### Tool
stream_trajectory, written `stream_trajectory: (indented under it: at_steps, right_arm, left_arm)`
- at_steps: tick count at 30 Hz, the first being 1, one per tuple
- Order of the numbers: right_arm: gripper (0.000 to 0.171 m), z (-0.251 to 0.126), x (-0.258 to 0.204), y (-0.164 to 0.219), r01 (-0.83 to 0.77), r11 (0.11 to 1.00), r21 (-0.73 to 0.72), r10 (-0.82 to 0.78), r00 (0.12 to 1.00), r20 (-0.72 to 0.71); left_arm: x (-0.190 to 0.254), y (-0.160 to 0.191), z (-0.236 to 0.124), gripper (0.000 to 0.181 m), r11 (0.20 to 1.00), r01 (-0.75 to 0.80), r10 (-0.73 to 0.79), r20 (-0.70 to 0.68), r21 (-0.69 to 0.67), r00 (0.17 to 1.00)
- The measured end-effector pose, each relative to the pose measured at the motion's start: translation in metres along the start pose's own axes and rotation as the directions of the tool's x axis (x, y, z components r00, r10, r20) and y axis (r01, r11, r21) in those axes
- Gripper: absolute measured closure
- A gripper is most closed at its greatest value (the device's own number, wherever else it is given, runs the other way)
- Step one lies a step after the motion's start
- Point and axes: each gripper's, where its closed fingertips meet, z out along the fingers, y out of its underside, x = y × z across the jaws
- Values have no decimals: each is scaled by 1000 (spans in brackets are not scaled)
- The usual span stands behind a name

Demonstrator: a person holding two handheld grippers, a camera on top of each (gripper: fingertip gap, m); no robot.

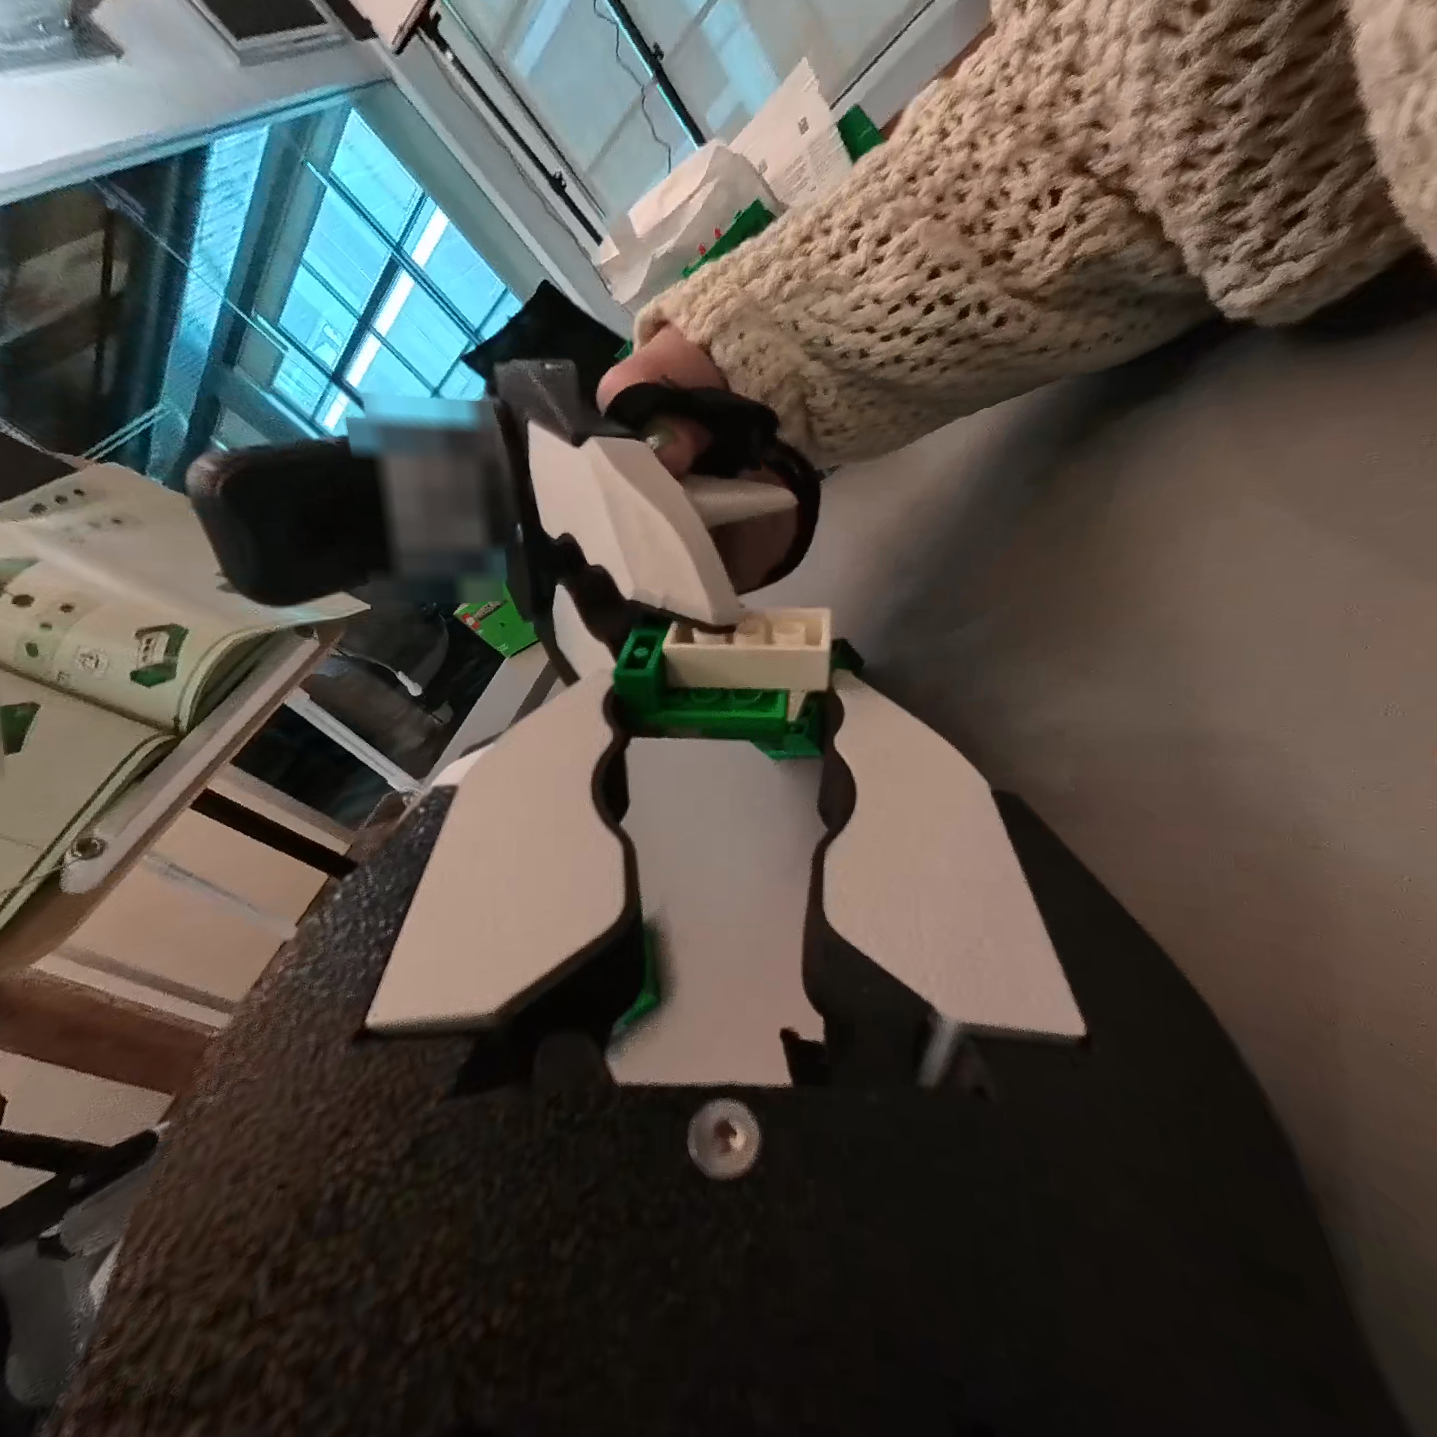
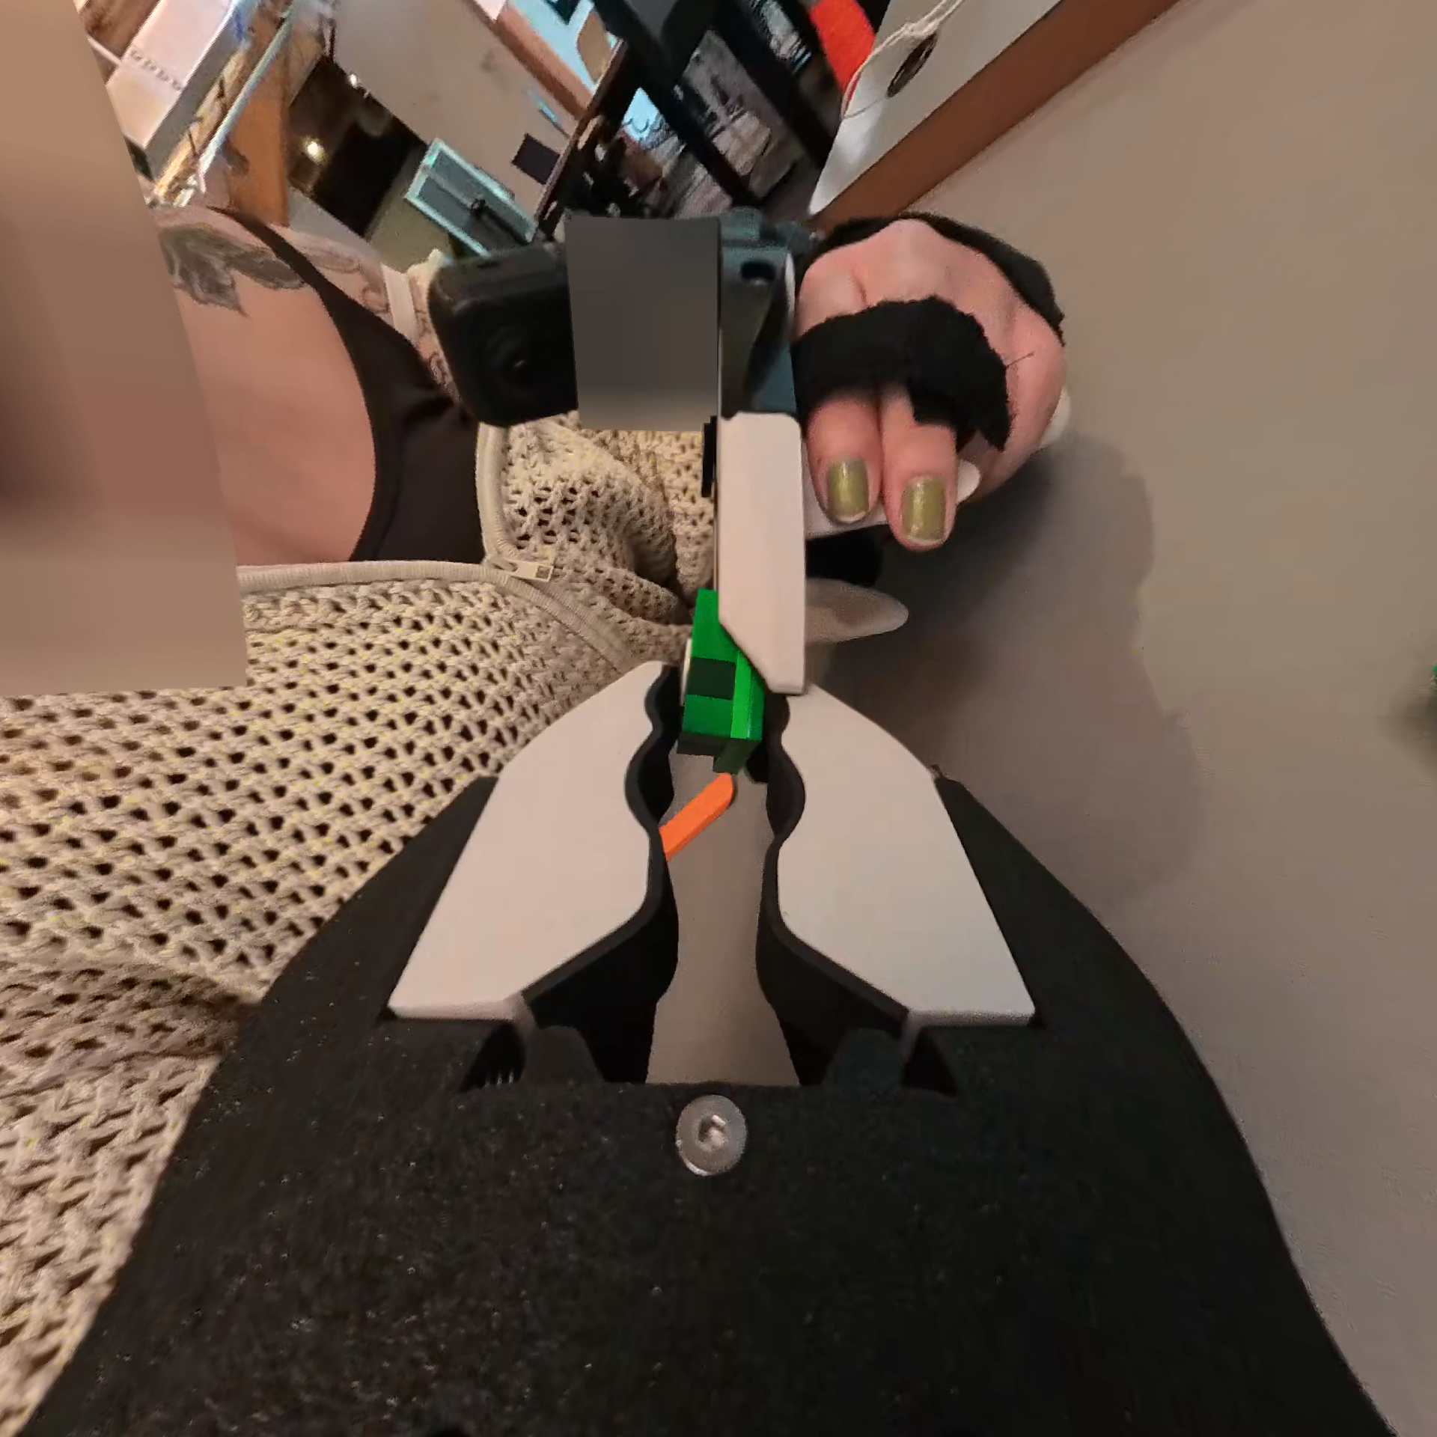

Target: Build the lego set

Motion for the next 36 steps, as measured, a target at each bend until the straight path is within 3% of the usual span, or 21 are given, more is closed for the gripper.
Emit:
stream_trajectory:
  at_steps: [4, 7, 10, 12, 16, 24, 29, 32, 36]
  right_arm:
    - [151, -2, 4, -8, 8, 999, 48, -6, 999, -38]
    - [142, -18, 24, -21, 68, 984, 166, -28, 972, -233]
    - [129, -40, 42, -31, 169, 950, 262, -15, 863, -505]
    - [129, -45, 39, -34, 211, 923, 321, 22, 805, -593]
    - [136, -50, 44, -18, 243, 929, 278, 66, 632, -772]
    - [141, -27, 54, -10, 186, 947, 261, 92, 623, -777]
    - [154, -26, 61, -10, 183, 955, 232, 81, 592, -802]
    - [154, -25, 57, -9, 225, 965, 137, -22, 589, -808]
    - [154, -26, 55, 5, 296, 940, -172, -314, 545, -778]
  left_arm:
    - [-7, 6, -2, 136, 999, 33, -32, 26, -23, 999]
    - [-27, 19, -6, 137, 993, 97, -87, 133, -71, 987]
    - [-43, 35, -9, 137, 976, 147, -105, 246, -158, 964]
    - [-42, 43, -6, 137, 964, 137, -73, 267, -228, 961]
    - [-32, 57, 3, 137, 932, 65, 29, 250, -357, 968]
    - [-35, 60, 3, 137, 920, 54, 62, 281, -388, 958]
    - [-33, 62, 3, 137, 914, 35, 84, 271, -404, 959]
    - [-29, 57, 4, 137, 936, 52, 30, 226, -349, 974]
    - [-15, 46, -1, 125, 965, 91, -73, 80, -247, 994]
